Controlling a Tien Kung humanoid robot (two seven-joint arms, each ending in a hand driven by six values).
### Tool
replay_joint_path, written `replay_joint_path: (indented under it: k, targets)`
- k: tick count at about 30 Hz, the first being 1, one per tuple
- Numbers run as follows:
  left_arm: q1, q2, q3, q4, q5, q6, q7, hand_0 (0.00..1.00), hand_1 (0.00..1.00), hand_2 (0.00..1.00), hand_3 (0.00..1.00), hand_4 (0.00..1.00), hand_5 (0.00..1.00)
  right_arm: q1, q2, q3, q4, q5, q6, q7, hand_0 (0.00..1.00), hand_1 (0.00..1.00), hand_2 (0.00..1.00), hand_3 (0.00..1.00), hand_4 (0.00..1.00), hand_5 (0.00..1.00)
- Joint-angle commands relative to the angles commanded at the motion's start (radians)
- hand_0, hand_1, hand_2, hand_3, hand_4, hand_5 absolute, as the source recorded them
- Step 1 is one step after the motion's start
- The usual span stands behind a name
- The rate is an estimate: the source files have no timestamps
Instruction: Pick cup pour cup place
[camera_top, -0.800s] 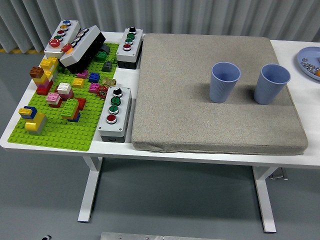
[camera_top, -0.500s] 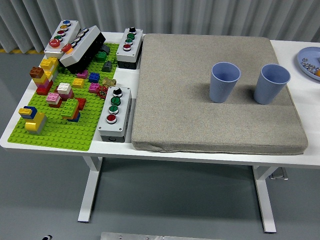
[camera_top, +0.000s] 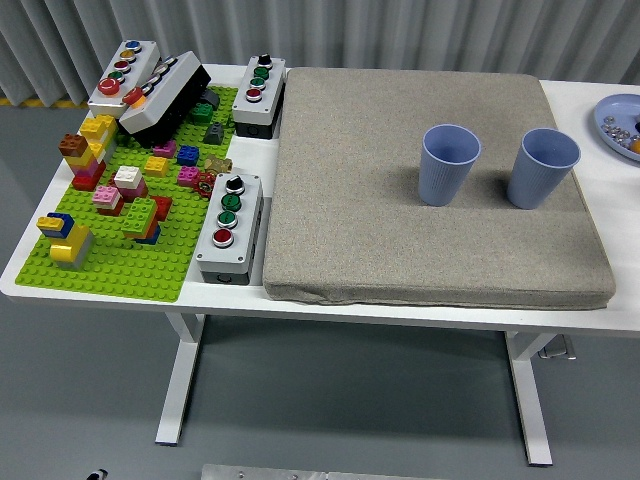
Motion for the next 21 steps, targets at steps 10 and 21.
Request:
replay_joint_path:
  k: [10, 21]
  targets:
    - [-0.002, -0.001, 0.0, 0.0, 0.005, -0.002, 0.0, 0.834, 0.82, 0.887, 0.825, 0.644, 0.998, -0.051, 0.024, -0.028, -0.014, 0.015, 0.002, 0.012, 0.898, 0.877, 0.984, 0.984, 0.904, 0.3]
    - [0.0, 0.002, 0.021, 0.0, -0.005, -0.005, 0.0, 0.834, 0.817, 0.887, 0.823, 0.644, 0.998, -0.094, 0.057, -0.104, -0.048, 0.072, -0.017, 0.08, 0.899, 0.874, 0.972, 0.967, 0.9, 0.299]
